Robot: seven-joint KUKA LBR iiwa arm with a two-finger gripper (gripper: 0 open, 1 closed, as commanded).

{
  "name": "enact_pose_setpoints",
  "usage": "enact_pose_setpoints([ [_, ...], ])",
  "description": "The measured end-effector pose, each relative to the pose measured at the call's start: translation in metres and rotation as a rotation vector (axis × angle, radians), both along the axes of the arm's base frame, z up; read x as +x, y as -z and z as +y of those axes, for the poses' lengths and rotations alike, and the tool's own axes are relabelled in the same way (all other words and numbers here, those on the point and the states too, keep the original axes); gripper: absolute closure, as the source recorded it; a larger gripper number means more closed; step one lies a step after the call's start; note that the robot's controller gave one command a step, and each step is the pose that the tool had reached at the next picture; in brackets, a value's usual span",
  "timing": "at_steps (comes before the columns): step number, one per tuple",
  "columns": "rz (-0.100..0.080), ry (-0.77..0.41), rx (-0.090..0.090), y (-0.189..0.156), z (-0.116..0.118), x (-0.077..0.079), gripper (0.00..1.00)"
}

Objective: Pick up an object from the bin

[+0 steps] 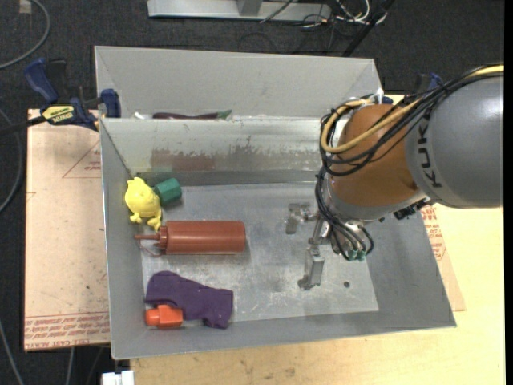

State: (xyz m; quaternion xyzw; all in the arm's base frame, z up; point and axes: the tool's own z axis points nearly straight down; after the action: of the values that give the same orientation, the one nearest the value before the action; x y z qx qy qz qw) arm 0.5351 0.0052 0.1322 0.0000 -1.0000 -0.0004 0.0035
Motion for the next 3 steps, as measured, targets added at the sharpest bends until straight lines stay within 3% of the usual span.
enact_pose_setpoints([
  [1, -0.008, 0.000, 0.000, -0.004, 0.000, 0.002, 0.00],
  [2, -0.011, -0.010, 0.001, 0.048, 0.059, 0.056, 0.00],
  [3, -0.002, -0.056, 0.002, 0.059, 0.080, 0.060, 0.00],
])
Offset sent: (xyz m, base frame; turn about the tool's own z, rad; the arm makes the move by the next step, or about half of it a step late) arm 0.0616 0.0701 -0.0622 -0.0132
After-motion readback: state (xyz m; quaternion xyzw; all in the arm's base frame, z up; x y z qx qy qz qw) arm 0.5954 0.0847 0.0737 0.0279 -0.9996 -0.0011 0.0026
